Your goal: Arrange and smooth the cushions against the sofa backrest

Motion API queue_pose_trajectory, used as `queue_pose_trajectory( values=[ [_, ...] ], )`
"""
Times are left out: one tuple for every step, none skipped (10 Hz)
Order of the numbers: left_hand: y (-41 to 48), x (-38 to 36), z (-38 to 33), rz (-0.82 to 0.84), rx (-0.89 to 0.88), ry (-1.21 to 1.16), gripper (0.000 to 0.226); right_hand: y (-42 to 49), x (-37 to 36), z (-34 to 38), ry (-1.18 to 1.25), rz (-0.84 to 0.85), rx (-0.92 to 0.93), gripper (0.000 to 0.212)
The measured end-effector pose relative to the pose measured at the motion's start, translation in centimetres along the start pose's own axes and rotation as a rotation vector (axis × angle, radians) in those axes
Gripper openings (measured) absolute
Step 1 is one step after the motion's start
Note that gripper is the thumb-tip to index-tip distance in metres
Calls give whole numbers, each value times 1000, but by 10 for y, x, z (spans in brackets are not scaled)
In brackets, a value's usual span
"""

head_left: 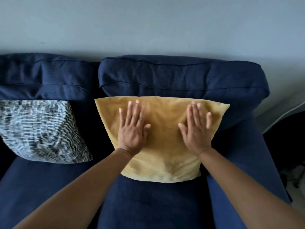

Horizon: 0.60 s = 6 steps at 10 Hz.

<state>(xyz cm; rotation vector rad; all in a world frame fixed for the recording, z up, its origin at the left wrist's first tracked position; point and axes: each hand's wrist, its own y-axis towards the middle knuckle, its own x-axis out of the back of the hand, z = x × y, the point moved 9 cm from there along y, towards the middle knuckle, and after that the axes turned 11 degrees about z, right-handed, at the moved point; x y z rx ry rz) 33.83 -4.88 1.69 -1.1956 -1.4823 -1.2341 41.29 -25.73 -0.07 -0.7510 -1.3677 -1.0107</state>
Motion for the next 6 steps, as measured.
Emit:
queue_pose_trajectory(
  values=[
    [-20, -17, -28, 48, -73, 1, 62, -18, -12, 54, -17, -4, 212, 71],
    [-35, -38, -7, 154, 23, 43, 65, -31, -34, 65, -79, 37, 247, 73],
    [-44, -43, 29, 218, 128, 94, 70, -34, -45, 29, -84, 88, 110, 75],
    [-54, -34, 52, 233, 205, 124, 73, -41, -40, -8, -37, 163, -26, 78],
    [-68, -18, 50, 186, 213, 87, 74, -49, -6, -8, 85, 112, -64, 76],
    [-72, 8, 45, 153, 169, -7, 66, -63, 67, 2, 231, -160, -1, 57]
  ],
)
